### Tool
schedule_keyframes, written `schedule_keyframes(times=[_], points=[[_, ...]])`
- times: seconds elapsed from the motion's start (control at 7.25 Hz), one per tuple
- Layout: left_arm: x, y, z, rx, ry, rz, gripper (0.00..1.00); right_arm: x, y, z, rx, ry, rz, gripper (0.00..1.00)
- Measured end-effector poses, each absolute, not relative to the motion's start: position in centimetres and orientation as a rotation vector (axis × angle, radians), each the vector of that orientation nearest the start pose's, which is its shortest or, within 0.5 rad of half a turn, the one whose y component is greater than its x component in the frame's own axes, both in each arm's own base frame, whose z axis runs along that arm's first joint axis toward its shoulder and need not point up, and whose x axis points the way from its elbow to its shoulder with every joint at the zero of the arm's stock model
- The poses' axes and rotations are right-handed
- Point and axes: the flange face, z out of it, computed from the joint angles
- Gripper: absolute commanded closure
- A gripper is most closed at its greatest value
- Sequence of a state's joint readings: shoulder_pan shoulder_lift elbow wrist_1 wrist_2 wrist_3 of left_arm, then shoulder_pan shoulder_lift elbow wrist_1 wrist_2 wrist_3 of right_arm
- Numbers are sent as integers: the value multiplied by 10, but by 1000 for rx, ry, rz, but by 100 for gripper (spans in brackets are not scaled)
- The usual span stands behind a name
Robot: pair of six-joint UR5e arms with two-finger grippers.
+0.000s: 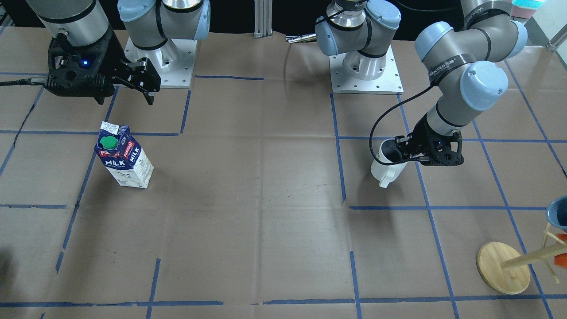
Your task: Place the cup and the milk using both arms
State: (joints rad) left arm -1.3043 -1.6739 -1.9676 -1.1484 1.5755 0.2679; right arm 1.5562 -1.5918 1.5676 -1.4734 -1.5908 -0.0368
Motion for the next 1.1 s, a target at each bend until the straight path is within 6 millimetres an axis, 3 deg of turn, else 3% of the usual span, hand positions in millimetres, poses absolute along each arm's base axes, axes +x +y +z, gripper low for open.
schedule_keyframes(times=[0.28,0.55,0.83,1.1], points=[[-81,-571,308,13,3151,20,100,125,-477,490,-37,3157,118,0],[-161,-627,311,-40,3152,-57,100,124,-477,490,-37,3157,119,0],[-232,-662,290,-88,3159,-74,100,125,-477,490,-37,3157,117,0],[-258,-672,272,-195,3192,-39,100,125,-477,490,-36,3156,116,0]])
